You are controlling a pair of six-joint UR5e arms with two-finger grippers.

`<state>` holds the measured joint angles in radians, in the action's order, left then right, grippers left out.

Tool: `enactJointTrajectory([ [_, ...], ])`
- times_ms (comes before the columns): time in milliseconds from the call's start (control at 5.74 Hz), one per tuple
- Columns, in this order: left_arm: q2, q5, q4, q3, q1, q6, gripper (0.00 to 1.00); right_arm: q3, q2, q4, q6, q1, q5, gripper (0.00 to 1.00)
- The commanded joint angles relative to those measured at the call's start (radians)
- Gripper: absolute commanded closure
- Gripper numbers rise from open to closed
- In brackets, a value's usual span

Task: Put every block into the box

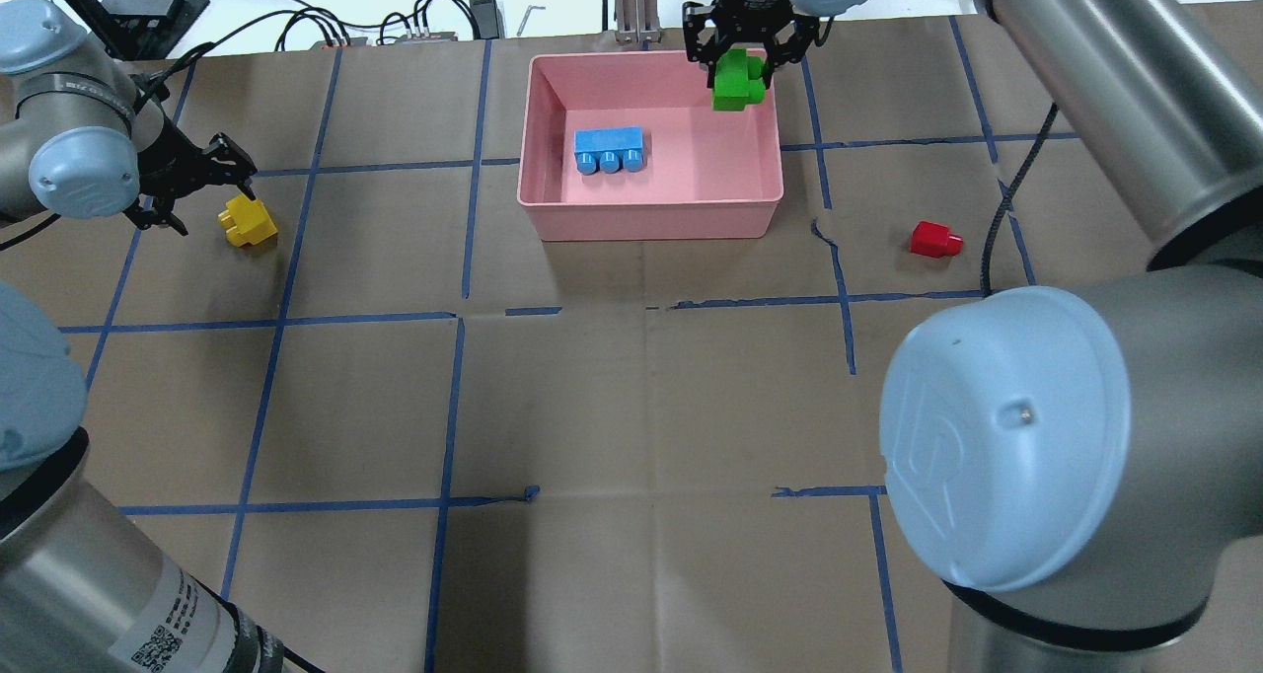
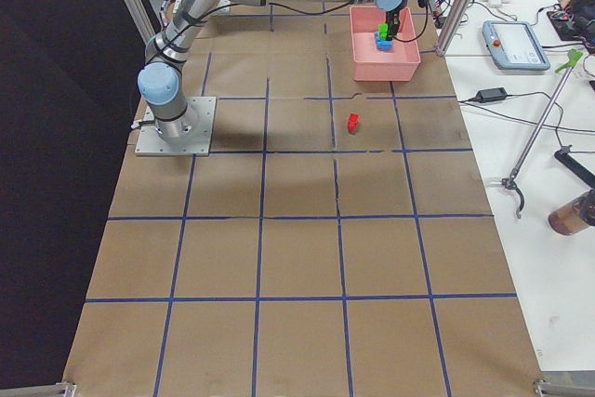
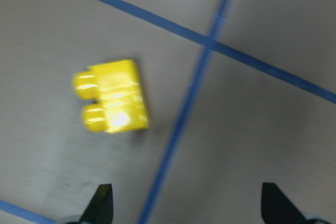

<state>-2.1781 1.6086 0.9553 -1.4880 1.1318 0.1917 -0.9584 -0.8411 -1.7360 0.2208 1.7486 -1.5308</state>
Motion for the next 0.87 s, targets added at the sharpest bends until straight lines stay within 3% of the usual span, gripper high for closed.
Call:
enactJointTrajectory([
  [0,-0.060,-0.003,-0.010,0.038,-0.001,0.042,0.01,0.013,0.088,-0.046,0.056,0.053,0.000,0.48],
  [174,-0.062,-0.004,-0.012,0.037,-0.001,0.035,0.01,0.012,0.109,-0.081,0.072,0.078,0.000,0.29],
  [349,-0.071,-0.018,-0.012,0.035,-0.001,0.038,0.01,0.006,0.106,-0.080,0.060,0.077,-0.002,0.01],
  [697,-0.092,-0.032,-0.023,0.023,-0.001,0.031,0.01,0.009,0.085,-0.071,0.046,0.054,-0.015,0.01],
])
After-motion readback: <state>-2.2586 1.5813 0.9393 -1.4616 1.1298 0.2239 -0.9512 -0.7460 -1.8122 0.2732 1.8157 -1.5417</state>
